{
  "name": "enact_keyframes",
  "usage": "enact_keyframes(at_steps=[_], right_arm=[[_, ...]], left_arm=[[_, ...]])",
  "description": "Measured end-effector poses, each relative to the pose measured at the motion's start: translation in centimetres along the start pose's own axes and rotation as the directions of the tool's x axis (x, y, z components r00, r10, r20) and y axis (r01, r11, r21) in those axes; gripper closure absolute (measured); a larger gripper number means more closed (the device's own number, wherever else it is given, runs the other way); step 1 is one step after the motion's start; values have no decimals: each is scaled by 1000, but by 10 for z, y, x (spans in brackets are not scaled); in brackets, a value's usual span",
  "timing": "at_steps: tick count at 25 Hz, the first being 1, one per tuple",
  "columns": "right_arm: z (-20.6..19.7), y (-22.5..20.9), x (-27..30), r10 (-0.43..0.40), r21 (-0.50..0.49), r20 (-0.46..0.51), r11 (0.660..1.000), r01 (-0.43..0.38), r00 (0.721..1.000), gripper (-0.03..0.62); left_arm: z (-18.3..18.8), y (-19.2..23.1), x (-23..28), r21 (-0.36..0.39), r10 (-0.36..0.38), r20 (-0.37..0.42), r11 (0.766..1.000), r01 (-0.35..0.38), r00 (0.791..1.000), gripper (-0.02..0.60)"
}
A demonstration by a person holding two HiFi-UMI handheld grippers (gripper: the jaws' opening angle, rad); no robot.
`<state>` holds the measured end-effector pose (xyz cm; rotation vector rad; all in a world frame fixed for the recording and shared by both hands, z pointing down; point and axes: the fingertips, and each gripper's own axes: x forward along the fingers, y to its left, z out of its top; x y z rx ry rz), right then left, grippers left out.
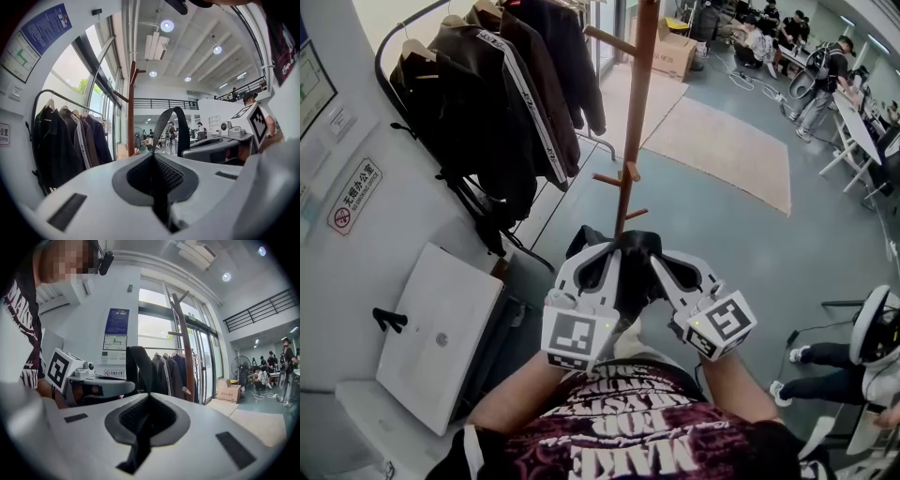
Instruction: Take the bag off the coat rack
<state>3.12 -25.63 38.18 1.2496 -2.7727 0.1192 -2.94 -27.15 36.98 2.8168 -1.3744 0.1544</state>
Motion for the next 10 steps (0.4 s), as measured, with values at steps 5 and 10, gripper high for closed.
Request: enact_keyframes(at_steps=[5,10], right_arm=[[-1,-2,-3,-9,6,1,1000,9,1000,586],[-2,-5,-3,-9,9,-2,1000,9,1000,586]], left_arm=[[0,-4,-1,-3,-4,0,1000,4,1000,572],[0,-5,2,-7,-6,-4,1000,6,1000,572]])
